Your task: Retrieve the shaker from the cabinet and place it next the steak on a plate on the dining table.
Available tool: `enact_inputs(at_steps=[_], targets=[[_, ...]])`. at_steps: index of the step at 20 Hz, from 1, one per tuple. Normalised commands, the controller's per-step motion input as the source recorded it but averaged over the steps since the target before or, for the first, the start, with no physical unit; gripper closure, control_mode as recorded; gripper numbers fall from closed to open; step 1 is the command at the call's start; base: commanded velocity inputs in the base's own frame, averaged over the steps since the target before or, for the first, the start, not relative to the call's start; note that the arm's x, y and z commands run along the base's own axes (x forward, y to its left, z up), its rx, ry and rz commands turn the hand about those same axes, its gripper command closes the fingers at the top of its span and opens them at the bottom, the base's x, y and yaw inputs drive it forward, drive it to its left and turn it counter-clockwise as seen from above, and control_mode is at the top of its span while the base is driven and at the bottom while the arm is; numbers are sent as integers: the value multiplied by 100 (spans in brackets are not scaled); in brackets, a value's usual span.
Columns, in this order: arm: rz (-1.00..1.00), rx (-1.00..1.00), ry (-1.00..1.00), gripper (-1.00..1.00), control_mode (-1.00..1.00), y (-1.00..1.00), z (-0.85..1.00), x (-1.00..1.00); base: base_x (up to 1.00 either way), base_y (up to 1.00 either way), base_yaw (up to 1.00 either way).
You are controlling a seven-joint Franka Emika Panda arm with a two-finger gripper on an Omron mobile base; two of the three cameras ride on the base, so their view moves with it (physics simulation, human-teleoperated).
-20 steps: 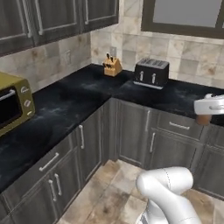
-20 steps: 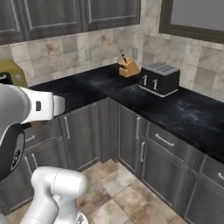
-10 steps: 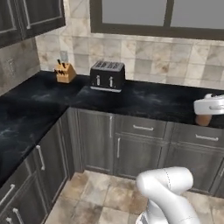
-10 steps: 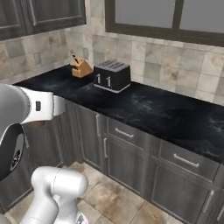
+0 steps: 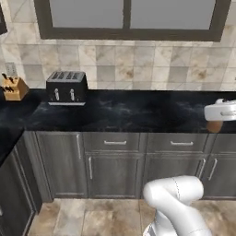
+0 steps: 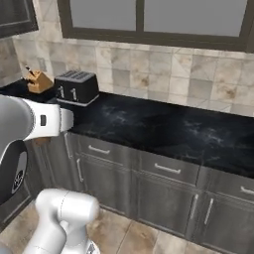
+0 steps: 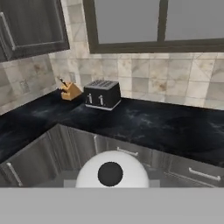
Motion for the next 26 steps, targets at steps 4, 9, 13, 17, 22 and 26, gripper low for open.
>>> enact_inputs(at_steps=[4,9,13,17,22,26], targets=[[0,0,0,100,100,0,0,0,-86,-22,-55],[0,0,0,100,100,0,0,0,-76,-25,-59],[0,0,0,100,100,0,0,0,-71,-23,-59],[0,0,0,100,100,0,0,0,-76,-27,-58],[0,0,0,100,100,0,0,0,-75,-31,-58],[0,0,0,100,100,0,0,0,-61,-30,-58]])
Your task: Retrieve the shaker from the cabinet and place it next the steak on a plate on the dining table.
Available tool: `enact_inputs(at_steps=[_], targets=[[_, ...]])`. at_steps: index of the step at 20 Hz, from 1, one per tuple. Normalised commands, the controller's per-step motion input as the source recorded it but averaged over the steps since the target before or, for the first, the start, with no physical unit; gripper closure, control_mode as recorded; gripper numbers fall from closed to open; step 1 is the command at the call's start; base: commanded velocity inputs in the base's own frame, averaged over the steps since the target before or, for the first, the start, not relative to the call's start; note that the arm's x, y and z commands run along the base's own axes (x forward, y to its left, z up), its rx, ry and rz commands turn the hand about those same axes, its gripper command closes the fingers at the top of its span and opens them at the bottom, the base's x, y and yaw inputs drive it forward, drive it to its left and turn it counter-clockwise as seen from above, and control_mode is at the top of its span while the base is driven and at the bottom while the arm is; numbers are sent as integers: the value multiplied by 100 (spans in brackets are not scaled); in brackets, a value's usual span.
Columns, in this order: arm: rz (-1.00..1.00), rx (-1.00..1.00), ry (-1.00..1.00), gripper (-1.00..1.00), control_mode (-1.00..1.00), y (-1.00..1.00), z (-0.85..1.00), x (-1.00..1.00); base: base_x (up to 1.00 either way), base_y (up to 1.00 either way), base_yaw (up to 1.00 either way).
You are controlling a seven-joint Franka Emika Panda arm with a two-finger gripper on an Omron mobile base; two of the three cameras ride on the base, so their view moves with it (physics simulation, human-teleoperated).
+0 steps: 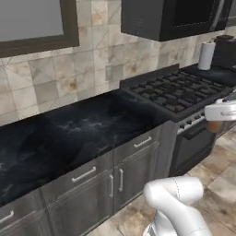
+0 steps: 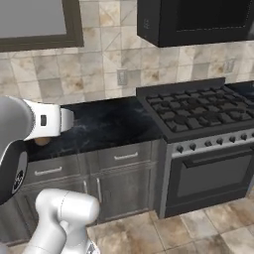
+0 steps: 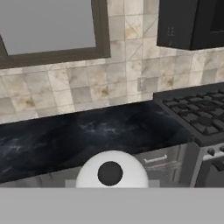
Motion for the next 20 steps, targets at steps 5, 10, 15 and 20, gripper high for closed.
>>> enact_inputs(at_steps=[5,10,15,20], targets=[[0,0,0,100,100,0,0,0,-51,-31,-57],[0,0,0,100,100,0,0,0,-59,-37,-56],[0,0,0,100,100,0,0,0,-65,-43,-57],[0,0,0,100,100,0,0,0,-62,-40,-59]])
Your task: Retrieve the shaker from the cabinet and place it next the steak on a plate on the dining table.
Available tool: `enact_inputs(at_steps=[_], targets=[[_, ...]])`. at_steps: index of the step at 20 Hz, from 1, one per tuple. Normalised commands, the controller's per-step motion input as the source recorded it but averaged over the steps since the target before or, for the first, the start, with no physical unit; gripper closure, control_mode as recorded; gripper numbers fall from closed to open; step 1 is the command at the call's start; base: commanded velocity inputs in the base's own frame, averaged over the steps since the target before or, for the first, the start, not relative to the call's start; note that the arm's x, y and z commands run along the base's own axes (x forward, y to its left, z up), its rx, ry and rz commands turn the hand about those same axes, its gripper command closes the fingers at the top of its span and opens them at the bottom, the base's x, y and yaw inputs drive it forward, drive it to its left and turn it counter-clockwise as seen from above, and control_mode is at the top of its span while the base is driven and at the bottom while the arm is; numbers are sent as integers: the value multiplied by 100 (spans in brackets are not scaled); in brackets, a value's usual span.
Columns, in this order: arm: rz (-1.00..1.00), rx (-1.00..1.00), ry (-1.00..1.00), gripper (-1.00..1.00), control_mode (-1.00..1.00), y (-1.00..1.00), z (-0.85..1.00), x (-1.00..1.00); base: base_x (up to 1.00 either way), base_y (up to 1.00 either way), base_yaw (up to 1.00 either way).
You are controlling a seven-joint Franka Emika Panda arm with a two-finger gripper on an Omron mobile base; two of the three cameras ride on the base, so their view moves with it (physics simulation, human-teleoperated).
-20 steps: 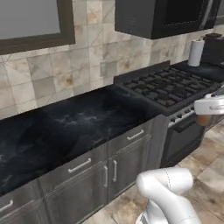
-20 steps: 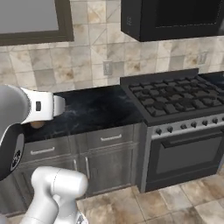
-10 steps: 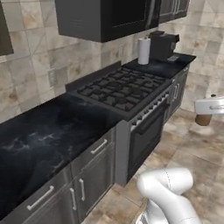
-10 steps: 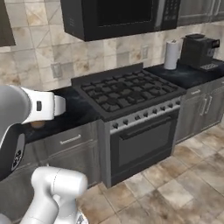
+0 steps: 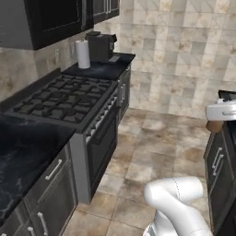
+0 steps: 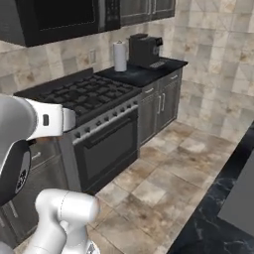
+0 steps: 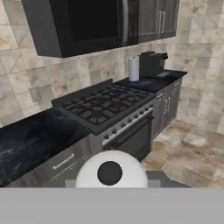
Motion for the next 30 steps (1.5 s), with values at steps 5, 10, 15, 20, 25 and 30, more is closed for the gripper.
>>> enact_inputs(at_steps=[5,10,15,20,25,30], targets=[[0,0,0,100,100,0,0,0,-57,-35,-60],[0,0,0,100,100,0,0,0,-53,-29,-58],[0,0,0,100,100,0,0,0,-49,-25,-55],[0,0,0,100,100,0,0,0,-58,-25,-50],[0,0,0,100,100,0,0,0,-81,-12,-40],[0,0,0,100,100,0,0,0,-100,-5,-28]])
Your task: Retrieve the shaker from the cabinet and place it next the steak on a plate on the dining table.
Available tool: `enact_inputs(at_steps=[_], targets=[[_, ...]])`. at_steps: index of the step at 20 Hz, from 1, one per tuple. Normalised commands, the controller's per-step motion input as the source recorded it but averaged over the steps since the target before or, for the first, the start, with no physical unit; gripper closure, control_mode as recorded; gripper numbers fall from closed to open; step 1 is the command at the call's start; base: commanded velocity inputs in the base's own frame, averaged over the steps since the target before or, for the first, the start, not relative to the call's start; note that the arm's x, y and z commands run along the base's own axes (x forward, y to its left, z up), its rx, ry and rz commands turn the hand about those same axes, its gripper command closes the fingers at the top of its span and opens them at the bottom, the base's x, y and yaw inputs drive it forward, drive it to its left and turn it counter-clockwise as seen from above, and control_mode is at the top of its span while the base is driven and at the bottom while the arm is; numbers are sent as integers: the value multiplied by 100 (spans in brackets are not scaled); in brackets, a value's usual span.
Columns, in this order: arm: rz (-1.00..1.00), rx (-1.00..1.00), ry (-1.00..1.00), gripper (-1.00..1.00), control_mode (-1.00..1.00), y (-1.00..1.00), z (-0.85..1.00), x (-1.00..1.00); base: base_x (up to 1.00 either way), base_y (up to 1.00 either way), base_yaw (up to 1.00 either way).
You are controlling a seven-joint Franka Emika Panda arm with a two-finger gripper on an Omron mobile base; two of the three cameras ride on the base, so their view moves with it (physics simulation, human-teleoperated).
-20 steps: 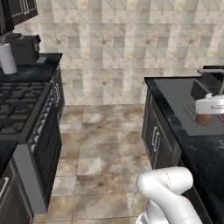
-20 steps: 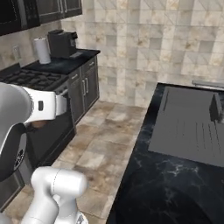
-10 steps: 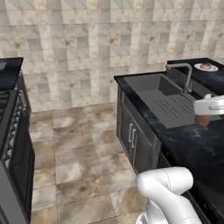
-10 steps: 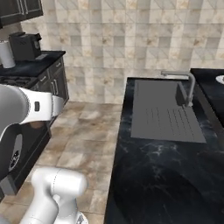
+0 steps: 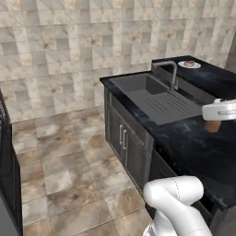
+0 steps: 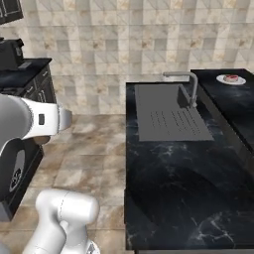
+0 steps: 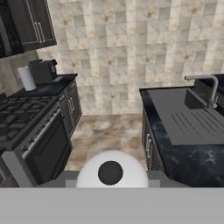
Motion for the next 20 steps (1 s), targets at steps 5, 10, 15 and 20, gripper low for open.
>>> enact_inputs(at_steps=[5,10,15,20], targets=[[0,0,0,100,100,0,0,0,-100,-18,-15],[0,0,0,100,100,0,0,0,-100,-37,-11],[0,0,0,100,100,0,0,0,-26,-65,-12],[0,0,0,100,100,0,0,0,58,-86,-8]])
